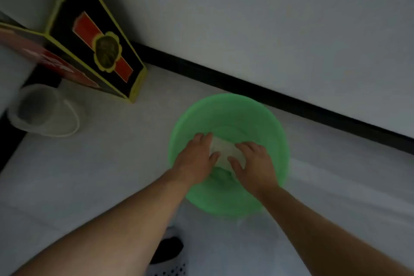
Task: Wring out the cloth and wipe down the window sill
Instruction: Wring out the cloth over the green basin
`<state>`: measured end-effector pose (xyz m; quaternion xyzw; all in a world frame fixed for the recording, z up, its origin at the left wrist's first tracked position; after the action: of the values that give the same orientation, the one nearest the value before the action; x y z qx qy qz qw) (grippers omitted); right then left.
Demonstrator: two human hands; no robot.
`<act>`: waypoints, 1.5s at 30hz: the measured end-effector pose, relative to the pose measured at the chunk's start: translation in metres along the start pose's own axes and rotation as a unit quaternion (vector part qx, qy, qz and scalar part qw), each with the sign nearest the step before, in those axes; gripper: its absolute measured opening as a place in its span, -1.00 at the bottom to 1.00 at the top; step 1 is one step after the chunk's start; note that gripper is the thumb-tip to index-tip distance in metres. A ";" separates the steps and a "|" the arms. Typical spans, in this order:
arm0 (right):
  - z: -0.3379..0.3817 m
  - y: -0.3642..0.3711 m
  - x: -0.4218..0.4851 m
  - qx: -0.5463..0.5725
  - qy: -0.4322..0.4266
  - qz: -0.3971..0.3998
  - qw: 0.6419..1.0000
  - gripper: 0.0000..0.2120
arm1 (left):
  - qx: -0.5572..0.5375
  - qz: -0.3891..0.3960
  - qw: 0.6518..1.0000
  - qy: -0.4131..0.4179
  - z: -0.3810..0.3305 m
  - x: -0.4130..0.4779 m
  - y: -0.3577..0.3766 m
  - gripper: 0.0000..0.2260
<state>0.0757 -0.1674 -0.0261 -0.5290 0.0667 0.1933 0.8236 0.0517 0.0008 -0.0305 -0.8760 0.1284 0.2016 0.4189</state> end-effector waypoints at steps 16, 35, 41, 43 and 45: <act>-0.030 0.050 0.038 -0.076 0.003 0.253 0.965 -0.39 | 0.040 0.051 0.997 -0.042 0.032 0.026 0.035 -0.52; -0.002 0.007 0.020 0.676 0.200 0.200 0.680 -0.55 | -0.680 -0.111 0.714 -0.124 -0.010 0.002 0.016 -0.86; 0.022 0.026 0.016 0.561 0.212 0.168 0.783 -0.71 | -0.510 -0.229 0.812 -0.170 -0.002 -0.002 0.019 -0.63; 0.026 0.027 0.018 0.499 0.198 0.123 0.835 -0.77 | -0.412 -0.266 0.851 -0.188 0.000 -0.003 0.017 -0.53; 0.027 0.026 0.019 0.481 0.193 0.068 0.853 -0.75 | -0.357 -0.282 0.870 -0.189 -0.005 -0.002 0.014 -0.49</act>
<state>0.0807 -0.1287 -0.0423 -0.0880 0.3448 0.0869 0.9305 0.0453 -0.0114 -0.0363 -0.9100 -0.2865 0.2687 0.1329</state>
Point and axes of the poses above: each hand's wrist, its own x-axis towards the middle knuckle, its own y-axis out of the palm, z = x × y, the point moved 6 cm from there along x, towards the middle knuckle, and after that the axes turned 5 degrees about y, right-handed, at the moved point
